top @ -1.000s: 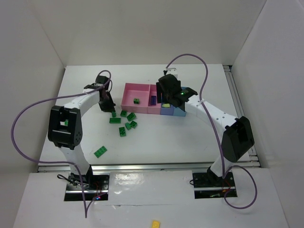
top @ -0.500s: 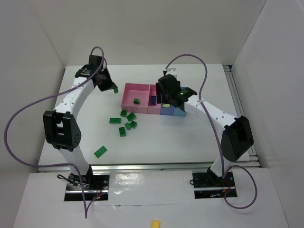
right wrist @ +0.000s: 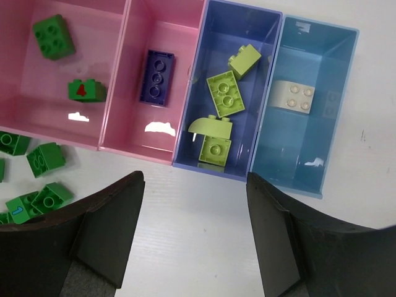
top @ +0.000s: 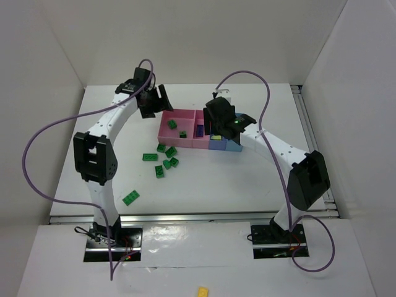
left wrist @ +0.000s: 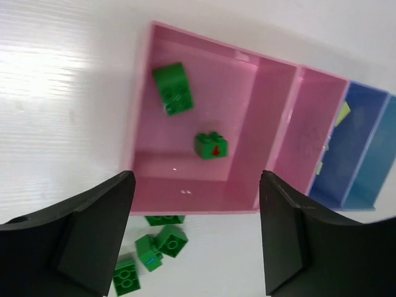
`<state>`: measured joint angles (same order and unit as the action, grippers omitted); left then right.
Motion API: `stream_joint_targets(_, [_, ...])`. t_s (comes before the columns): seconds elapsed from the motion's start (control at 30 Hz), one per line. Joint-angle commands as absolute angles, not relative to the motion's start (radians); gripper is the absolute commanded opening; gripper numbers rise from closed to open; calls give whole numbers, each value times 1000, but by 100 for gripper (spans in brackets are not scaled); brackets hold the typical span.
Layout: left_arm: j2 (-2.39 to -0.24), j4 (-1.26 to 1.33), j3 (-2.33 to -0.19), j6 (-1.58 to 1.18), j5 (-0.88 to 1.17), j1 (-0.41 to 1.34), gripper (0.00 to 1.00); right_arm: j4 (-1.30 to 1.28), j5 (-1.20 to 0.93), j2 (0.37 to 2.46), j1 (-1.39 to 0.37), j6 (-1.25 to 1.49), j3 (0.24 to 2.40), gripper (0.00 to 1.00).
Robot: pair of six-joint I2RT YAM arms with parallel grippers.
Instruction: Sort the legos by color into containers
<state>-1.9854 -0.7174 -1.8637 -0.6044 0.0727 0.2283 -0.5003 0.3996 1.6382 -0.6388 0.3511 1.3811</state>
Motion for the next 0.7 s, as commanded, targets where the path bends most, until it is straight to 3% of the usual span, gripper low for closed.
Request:
stream_joint_targets(0.0, [-1889, -775, -1833, -591, -34, 151, 84, -499, 399, 1621, -638, 356, 1387, 74])
stream_joint_targets(0.13, [-1746, -813, -1619, -603, -139, -67, 82, -488, 377, 1631, -638, 356, 1387, 74])
stream_joint_targets(0.33, [-1697, -862, -1488, -612, -277, -296, 87, -479, 348, 1640, -629, 347, 1387, 74])
stream_joint_targets(0.4, [-1716, -874, -1457, -623, -346, -333, 93, -479, 339, 1640, -629, 338, 1375, 74])
stream_joint_targets(0.67, [-1843, -836, -1450, -557, -348, -431, 95, -468, 308, 1649, -629, 327, 1364, 74])
